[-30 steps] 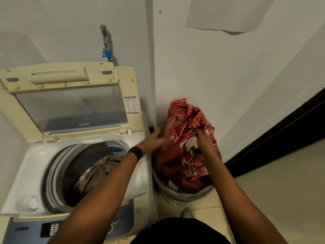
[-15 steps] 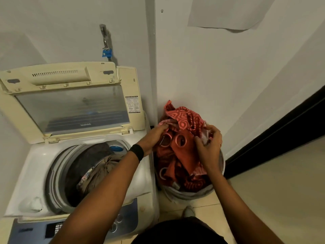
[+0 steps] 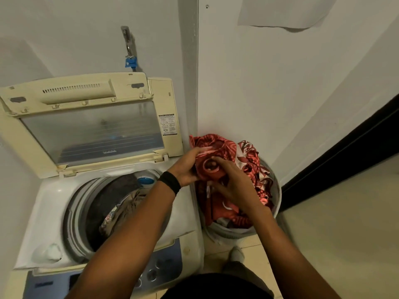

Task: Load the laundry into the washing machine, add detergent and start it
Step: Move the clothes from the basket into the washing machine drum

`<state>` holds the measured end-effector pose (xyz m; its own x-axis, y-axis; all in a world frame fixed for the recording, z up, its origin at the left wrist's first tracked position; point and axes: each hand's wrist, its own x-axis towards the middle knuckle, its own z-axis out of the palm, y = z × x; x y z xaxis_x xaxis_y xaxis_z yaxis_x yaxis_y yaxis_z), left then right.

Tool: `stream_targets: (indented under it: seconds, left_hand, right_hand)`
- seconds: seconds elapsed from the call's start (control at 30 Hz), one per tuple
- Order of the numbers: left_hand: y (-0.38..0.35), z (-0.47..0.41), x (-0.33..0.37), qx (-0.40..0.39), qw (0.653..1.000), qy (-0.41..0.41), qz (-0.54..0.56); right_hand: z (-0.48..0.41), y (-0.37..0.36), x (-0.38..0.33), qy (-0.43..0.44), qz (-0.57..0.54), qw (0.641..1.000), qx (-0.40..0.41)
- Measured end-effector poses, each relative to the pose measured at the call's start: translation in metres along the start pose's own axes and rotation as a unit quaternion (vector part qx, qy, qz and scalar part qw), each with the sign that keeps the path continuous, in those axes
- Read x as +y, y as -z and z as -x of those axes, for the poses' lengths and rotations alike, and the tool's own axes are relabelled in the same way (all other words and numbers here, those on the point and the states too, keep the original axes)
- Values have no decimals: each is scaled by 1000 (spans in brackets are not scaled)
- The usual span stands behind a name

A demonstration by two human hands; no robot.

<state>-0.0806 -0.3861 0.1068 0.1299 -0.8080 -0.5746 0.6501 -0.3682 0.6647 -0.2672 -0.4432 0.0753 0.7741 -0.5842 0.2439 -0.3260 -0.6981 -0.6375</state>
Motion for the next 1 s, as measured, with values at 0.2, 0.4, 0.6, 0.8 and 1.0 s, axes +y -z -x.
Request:
stream_targets:
  seconds: [0.2,0.4,0.6,0.8,1.0]
  left_hand:
    - [26,0,-4,72,989,-69,-107]
    - [17,21,-5,8,665,-501,-554]
    - [2,25,26,-44,688,-461,-559]
    - [2,28,38,78,793,-459,-393]
    - [12,14,35,182,835,-379,-354]
  right_hand:
    - [1,6,2,-105,-103,987,60]
    - [-12,41,0,-89,-165,982,2]
    - [-26,72,-23,-107,-207,970,-67]
    - [3,45,10,-212,-112,951,-196]
    - [2,53,-7,-178,-202,963,28]
